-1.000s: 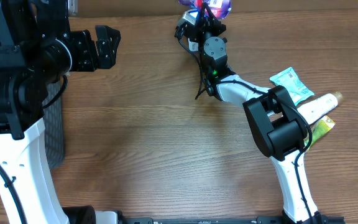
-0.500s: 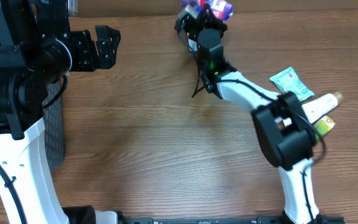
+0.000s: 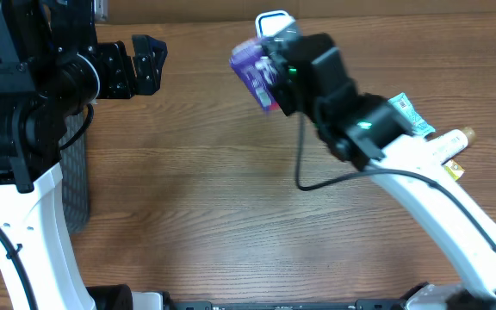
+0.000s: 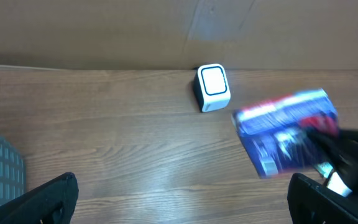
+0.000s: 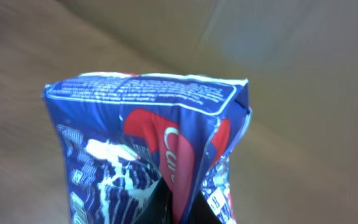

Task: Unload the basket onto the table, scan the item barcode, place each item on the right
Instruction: 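Carry the snack bag right and place it on the wipes pack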

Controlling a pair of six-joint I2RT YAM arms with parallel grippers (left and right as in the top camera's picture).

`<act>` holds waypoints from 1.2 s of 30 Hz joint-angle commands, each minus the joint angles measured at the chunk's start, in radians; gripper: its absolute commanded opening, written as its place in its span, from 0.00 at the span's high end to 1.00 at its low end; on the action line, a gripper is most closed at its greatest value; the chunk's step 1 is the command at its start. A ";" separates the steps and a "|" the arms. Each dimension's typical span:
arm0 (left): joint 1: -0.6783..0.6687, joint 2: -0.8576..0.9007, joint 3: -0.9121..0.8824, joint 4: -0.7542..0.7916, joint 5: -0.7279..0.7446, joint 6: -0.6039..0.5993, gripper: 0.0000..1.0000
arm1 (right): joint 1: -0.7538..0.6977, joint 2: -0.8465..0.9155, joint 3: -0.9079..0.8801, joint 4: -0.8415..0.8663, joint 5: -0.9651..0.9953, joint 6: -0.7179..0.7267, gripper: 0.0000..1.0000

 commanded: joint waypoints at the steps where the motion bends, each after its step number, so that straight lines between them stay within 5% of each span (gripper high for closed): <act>1: 0.000 0.007 0.010 0.004 -0.002 0.016 0.00 | -0.079 -0.096 0.008 -0.111 -0.168 0.409 0.96; 7: 0.000 0.007 0.010 0.004 -0.002 0.016 0.00 | -0.328 -0.204 0.007 -0.373 -0.169 0.667 0.96; 13: 0.000 0.007 0.010 0.004 -0.002 0.016 0.00 | -0.658 -0.196 -0.031 -0.516 -0.148 0.709 0.96; 21: 0.000 0.007 0.010 0.004 -0.002 0.016 0.00 | -0.917 -0.103 -0.322 -0.302 -0.164 0.676 0.96; 29: 0.000 0.007 0.010 0.004 -0.002 0.016 0.00 | -0.966 -0.005 -0.382 -0.199 -0.237 0.649 0.96; 30: 0.000 0.007 0.010 0.004 -0.002 0.016 0.00 | -0.965 -0.006 -0.381 -0.197 -0.237 0.649 0.87; 32: 0.000 0.007 0.010 0.004 -0.002 0.016 0.00 | -0.965 -0.006 -0.376 -0.200 -0.237 0.649 0.45; 36: 0.000 0.007 0.010 0.004 -0.002 0.016 0.00 | -0.965 -0.018 -0.334 -0.279 -0.255 0.649 0.33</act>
